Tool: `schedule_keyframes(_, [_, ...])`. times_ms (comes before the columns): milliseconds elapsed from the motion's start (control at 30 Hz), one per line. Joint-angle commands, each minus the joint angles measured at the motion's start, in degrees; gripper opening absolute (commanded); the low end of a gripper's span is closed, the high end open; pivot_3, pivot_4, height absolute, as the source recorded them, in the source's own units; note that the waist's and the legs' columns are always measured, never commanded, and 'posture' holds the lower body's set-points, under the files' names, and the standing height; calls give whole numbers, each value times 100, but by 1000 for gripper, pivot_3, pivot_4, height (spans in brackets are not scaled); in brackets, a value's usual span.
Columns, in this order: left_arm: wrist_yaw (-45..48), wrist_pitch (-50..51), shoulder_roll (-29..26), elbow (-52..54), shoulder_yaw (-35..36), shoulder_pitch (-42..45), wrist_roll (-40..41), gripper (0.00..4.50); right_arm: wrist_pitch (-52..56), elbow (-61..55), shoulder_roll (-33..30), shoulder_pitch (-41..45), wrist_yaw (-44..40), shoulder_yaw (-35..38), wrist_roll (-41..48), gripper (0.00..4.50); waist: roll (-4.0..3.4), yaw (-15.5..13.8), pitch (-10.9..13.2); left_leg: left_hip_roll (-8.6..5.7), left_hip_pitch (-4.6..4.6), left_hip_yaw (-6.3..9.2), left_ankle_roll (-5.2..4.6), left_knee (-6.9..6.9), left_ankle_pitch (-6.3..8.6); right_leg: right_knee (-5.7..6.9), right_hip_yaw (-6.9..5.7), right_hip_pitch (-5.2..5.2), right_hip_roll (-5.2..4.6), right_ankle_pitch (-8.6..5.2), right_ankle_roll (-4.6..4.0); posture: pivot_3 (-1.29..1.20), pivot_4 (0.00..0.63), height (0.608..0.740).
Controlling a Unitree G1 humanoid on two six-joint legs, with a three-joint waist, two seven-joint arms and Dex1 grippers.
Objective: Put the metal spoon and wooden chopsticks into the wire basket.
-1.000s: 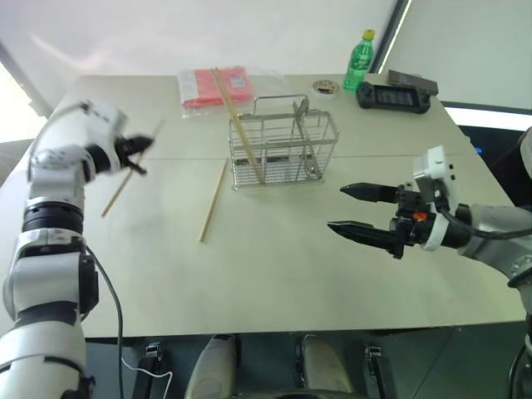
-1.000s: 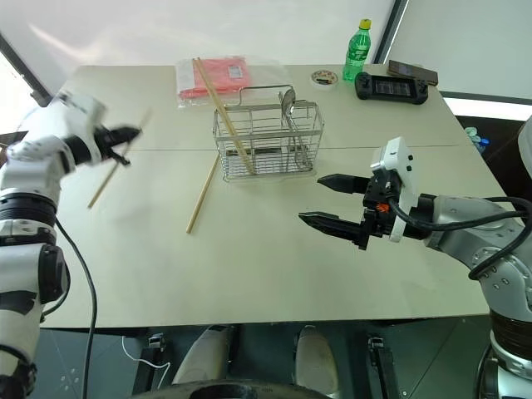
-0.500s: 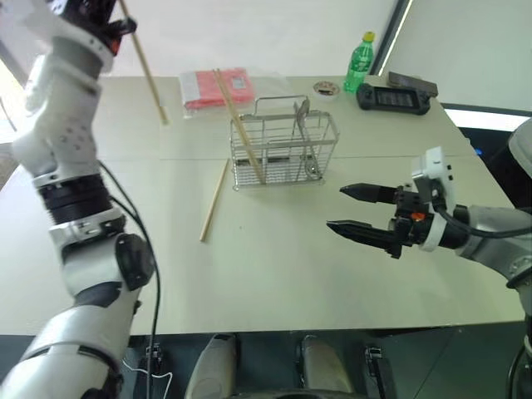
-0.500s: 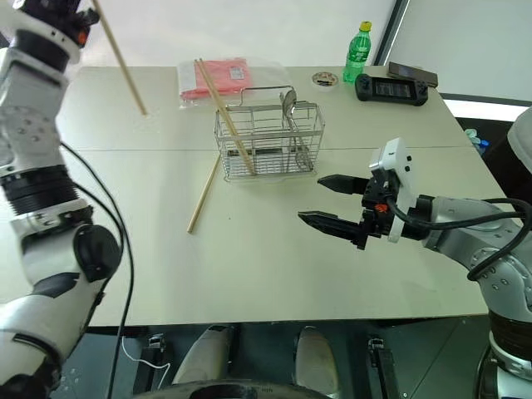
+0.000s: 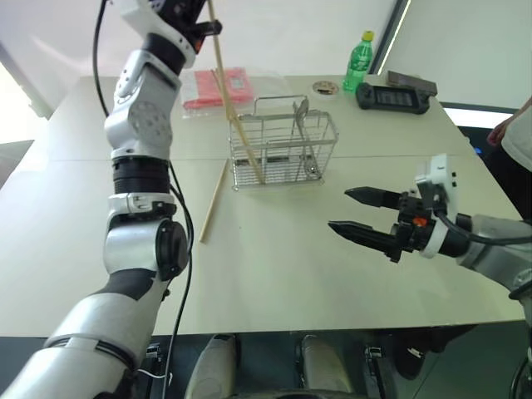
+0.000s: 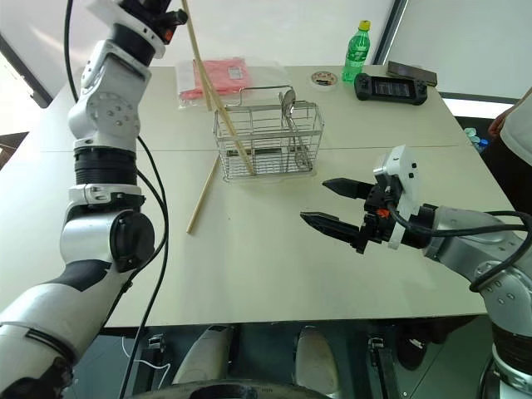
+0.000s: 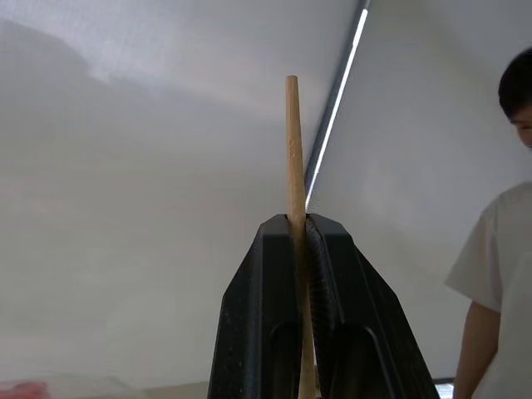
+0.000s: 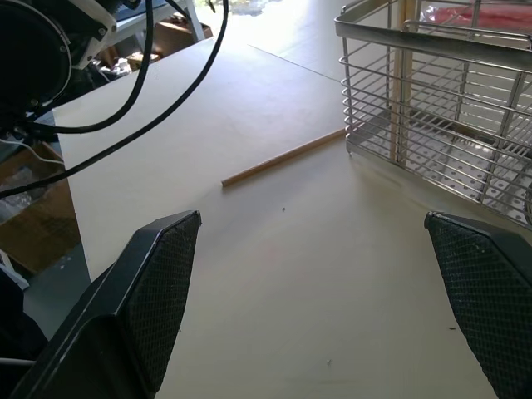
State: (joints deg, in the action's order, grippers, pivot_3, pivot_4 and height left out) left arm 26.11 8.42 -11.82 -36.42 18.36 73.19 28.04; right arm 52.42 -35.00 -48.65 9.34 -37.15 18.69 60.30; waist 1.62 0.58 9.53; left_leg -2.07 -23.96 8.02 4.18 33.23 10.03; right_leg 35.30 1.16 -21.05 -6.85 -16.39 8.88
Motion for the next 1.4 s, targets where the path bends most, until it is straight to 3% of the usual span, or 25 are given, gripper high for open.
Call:
schedule_keyframes(33, [306, -606, 137, -358, -273, 164, -287, 21, -28, -240, -31, -56, 175, 330, 314, 4500, 0, 0, 0, 0, 0, 0, 0, 0, 0, -1, 0, 1, 0, 0, 0, 0, 150, 721])
schedule_keyframes(433, [216, -1498, 527, -690, -649, -720, -894, 21, -28, -163, -271, -34, 587, 708, 992, 4500, -1, 2, 0, 0, 0, 1, -1, -1, 0, 0, 1, -1, 0, 1, 1, 0, 150, 721])
schedule_keyframes(533, [206, -1514, 504, -671, -623, -839, -916, 1059, -35, -118, -308, 13, 655, 710, 1111, 4500, -1, -6, 0, 0, -1, 1, -1, 0, 0, -1, 1, 0, 0, 1, 1, 0, 150, 721])
schedule_keyframes(767, [178, -992, 414, 34, -457, -1087, -546, 4463, -70, 56, -355, 178, 646, 599, 1116, 4500, -1, 1, 0, 0, -1, 1, -1, 1, 0, -1, 0, 2, 0, 2, 3, 0, 150, 721])
schedule_keyframes(900, [114, 90, 62, 1236, -500, -1340, -273, 4463, -86, 163, -366, 278, 576, 504, 1000, 4500, -1, 32, 0, 0, -1, 1, -1, 0, 0, 2, 1, -2, 0, 2, 3, 0, 150, 721])
schedule_keyframes(1033, [78, 1914, -969, 2568, -612, -1635, -100, 4463, -84, 238, -396, 339, 496, 477, 929, 4500, -3, 53, -1, 2, 3, 2, -1, -1, 0, 14, 2, -6, 1, 2, 2, 0, 150, 721])
schedule_keyframes(1267, [503, 5086, -3039, 3458, -1553, -2204, -256, 4463, -106, 297, -476, 318, 250, 451, 741, 4500, -6, 16, -2, 1, 19, 2, -1, -2, 0, 12, 3, 12, 3, 1, 1, 0, 150, 721])
schedule_keyframes(1400, [637, 5618, -3416, 3618, -1983, -2516, -372, 4463, -130, 347, -480, 329, 145, 440, 630, 4500, -4, -17, 1, 2, 18, 2, -1, -3, 1, 11, 4, 9, 2, -1, -3, 0, 150, 721])
